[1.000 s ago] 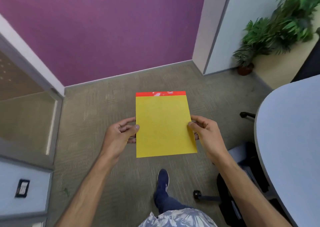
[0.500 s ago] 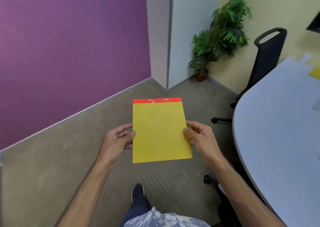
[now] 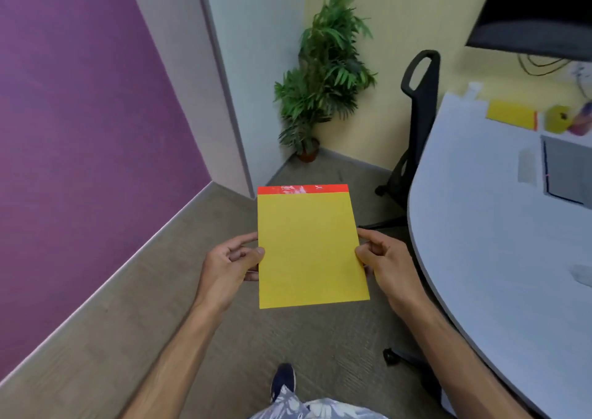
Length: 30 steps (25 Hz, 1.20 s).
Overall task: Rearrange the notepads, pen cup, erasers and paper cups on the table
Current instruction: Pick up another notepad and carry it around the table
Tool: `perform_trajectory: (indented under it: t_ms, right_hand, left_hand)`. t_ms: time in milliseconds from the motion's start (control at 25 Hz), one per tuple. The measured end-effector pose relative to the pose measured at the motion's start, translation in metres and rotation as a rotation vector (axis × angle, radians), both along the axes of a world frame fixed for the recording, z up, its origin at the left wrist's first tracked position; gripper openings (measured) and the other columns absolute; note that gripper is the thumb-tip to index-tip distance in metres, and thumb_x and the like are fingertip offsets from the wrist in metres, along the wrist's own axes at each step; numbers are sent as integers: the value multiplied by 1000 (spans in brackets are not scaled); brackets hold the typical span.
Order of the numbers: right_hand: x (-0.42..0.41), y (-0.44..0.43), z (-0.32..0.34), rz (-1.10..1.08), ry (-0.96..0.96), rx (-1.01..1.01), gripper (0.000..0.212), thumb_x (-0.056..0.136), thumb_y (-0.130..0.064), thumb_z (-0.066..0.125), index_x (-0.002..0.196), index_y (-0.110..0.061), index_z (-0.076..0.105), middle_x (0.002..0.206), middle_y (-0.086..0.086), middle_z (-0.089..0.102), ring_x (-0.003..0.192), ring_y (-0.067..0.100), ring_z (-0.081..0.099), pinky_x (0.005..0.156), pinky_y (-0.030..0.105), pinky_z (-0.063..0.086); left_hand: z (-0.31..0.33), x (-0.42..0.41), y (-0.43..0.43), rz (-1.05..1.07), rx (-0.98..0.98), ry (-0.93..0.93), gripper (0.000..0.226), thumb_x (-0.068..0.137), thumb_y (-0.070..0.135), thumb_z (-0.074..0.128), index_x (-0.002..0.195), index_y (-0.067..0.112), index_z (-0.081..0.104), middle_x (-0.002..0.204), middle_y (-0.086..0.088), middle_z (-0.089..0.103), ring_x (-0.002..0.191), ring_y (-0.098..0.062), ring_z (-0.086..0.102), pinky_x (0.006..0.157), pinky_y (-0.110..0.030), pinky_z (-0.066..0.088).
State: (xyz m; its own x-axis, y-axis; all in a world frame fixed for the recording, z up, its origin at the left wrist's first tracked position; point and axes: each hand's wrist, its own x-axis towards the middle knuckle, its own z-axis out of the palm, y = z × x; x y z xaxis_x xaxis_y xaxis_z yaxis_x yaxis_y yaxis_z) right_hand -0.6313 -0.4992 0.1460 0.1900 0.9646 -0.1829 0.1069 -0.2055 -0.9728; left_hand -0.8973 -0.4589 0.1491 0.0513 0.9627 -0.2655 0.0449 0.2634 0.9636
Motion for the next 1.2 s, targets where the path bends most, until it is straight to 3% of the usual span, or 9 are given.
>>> perform_trajectory:
  t_ms: [80,200,280,600,1080,1200]
  right_hand:
    - [7,23,3,-90,-12,5,42,96,4,48,118,-24,69,77,21,60,70,14,55,54,15,42]
    - [26,52,9,-246,-2,21,41,96,6,48,114,-24,70,71,-8,68,66,5,60,54,14,43]
    - [45,70,8,-336,-1,16,39,96,5,49,118,-20,69,69,-13,68,68,2,64,57,15,47]
    - [157,142,-9,-617,85,20,39,95,7,49,116,-19,69,72,5,65,73,16,68,66,33,59]
    - [331,224,-12,-835,102,-34,38,91,9,51,113,-16,69,69,6,63,71,17,66,65,35,56]
    - [361,239,-13,-925,122,-27,33,92,7,52,112,-14,69,71,8,63,72,18,66,65,37,57]
  left_hand:
    - [2,12,46,-87,6,4,30,91,3,66,116,17,70,90,-13,77,74,-20,70,63,-29,59]
    - [4,44,110,-218,5,-4,33,90,3,67,121,16,69,93,-13,78,78,-21,70,65,-28,60]
    - [6,72,146,-310,-2,-13,35,91,0,66,122,15,68,93,-13,78,76,-18,71,62,-26,59]
    - [1,214,271,-568,17,38,36,91,5,67,125,16,68,92,-8,78,80,-19,72,67,-27,59]
    - [4,427,388,-784,-68,26,36,92,3,64,125,19,66,92,-9,78,74,-12,73,61,-19,55]
    - [2,480,421,-907,-66,31,38,93,2,64,127,17,64,94,-11,78,80,-17,73,62,-21,55]
